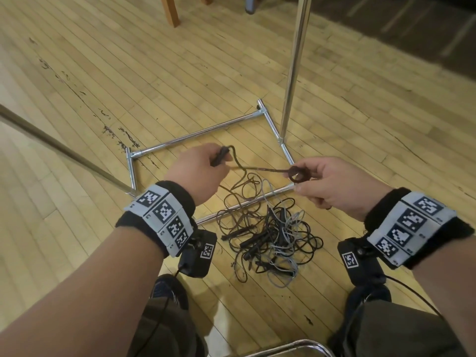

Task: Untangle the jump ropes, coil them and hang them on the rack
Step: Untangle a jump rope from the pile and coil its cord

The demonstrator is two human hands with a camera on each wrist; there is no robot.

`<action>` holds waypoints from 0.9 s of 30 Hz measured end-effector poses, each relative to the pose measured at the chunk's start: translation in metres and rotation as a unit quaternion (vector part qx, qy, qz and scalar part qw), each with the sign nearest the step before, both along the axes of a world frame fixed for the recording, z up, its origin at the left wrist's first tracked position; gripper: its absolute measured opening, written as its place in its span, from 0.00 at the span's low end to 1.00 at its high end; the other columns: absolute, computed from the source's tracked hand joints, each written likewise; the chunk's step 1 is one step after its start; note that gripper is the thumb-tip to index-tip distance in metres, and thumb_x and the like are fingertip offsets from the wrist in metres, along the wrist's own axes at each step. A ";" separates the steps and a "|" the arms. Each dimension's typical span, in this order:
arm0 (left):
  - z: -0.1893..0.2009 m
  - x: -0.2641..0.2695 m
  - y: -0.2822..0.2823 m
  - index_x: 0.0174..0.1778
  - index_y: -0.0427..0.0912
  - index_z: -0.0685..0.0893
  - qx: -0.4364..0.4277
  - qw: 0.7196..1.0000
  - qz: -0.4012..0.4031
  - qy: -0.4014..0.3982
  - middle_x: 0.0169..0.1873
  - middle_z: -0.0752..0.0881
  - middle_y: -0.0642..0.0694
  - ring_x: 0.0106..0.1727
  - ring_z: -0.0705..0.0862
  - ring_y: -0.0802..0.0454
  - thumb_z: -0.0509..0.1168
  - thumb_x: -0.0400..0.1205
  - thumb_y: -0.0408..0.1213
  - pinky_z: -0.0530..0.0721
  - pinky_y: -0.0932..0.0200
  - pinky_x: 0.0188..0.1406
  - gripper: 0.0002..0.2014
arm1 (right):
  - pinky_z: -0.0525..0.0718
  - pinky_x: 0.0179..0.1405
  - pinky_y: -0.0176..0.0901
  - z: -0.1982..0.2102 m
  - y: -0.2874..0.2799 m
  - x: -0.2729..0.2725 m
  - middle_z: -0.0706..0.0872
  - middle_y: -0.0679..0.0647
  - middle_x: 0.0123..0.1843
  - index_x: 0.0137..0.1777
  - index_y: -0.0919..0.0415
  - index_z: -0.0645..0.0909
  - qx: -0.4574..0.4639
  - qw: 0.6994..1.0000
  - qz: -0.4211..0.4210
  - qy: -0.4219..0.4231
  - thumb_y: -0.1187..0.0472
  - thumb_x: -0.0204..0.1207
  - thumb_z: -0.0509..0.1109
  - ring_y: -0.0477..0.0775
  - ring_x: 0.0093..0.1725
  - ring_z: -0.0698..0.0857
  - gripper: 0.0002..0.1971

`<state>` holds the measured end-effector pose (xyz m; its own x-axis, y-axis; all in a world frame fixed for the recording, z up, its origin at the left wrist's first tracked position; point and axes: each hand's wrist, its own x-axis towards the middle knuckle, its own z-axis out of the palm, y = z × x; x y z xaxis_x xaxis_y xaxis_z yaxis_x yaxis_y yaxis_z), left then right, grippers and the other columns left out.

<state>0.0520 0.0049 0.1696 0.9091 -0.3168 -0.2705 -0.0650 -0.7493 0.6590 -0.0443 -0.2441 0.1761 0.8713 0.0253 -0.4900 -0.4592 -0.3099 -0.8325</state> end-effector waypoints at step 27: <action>-0.003 -0.016 -0.019 0.46 0.56 0.87 -0.121 0.990 -0.052 0.055 0.35 0.92 0.56 0.27 0.87 0.58 0.77 0.83 0.44 0.85 0.66 0.29 0.05 | 0.79 0.27 0.39 0.009 0.009 -0.003 0.92 0.52 0.37 0.50 0.56 0.88 -0.033 0.995 0.040 -0.081 0.69 0.85 0.68 0.51 0.30 0.83 0.09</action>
<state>0.0358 -0.0144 0.1661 0.8374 -0.4747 -0.2708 -0.0508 -0.5610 0.8263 -0.0474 -0.2351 0.1852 0.9357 0.0699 -0.3457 -0.2921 -0.3960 -0.8706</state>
